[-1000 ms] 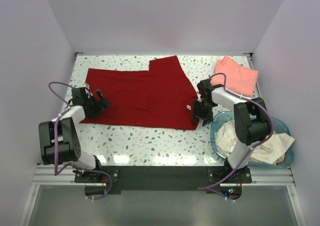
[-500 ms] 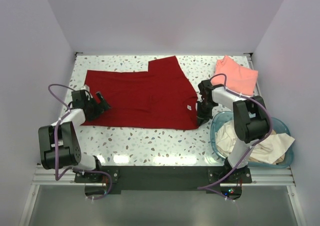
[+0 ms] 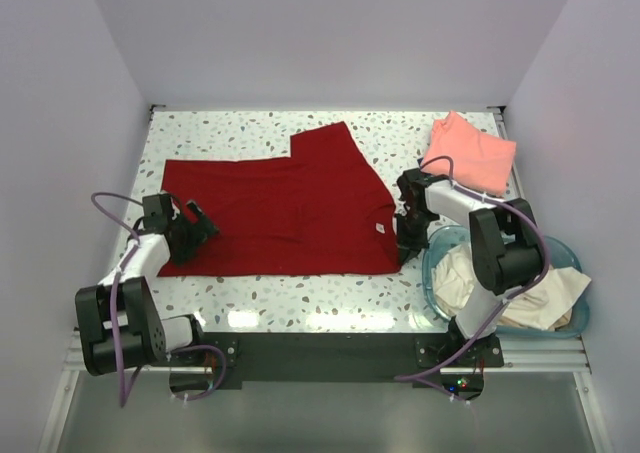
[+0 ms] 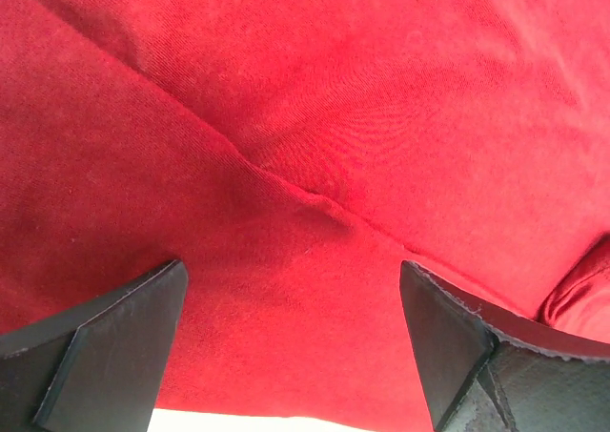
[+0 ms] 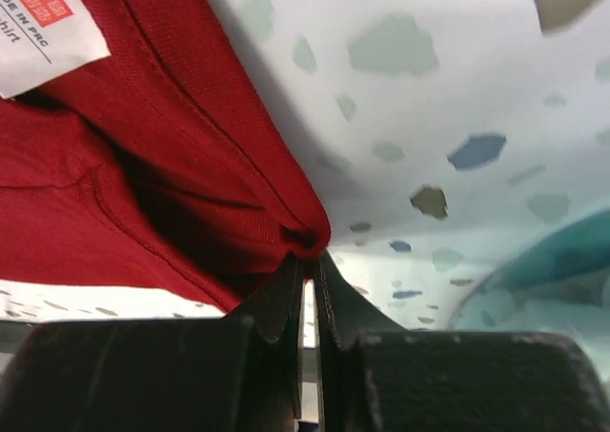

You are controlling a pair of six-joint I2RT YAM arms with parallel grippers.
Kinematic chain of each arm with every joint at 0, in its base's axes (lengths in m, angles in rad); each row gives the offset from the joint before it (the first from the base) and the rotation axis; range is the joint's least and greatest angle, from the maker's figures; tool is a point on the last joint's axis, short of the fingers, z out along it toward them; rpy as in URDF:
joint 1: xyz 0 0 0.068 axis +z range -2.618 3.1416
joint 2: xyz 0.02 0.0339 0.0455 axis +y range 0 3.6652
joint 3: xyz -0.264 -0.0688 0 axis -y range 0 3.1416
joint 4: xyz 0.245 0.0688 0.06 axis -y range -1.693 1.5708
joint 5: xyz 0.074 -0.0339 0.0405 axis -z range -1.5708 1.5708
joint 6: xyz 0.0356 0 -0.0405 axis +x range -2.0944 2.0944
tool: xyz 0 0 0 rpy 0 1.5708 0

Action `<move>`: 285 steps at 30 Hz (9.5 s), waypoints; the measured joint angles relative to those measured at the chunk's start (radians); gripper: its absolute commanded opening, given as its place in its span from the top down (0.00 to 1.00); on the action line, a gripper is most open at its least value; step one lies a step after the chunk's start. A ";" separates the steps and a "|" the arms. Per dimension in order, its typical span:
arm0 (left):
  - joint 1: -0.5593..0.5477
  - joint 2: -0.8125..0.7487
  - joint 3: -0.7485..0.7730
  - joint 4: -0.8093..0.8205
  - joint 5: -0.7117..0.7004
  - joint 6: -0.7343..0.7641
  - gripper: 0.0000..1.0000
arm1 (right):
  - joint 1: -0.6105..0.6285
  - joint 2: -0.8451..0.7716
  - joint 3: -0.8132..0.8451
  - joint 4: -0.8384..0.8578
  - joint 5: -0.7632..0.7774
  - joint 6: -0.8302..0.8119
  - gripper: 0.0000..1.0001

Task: Fold and stack the t-shirts
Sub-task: Fold the tshirt

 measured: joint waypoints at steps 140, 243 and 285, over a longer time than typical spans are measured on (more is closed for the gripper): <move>-0.046 0.573 0.769 -0.067 -0.077 -0.058 0.05 | -0.042 0.809 1.214 0.351 0.043 -0.007 0.55; -0.042 0.782 0.964 0.100 0.003 0.295 1.00 | -0.171 0.253 0.773 0.440 -0.283 0.192 1.00; -0.042 0.466 0.547 -0.013 -0.332 0.348 0.40 | -0.083 -0.256 0.094 0.050 -0.269 -0.047 0.77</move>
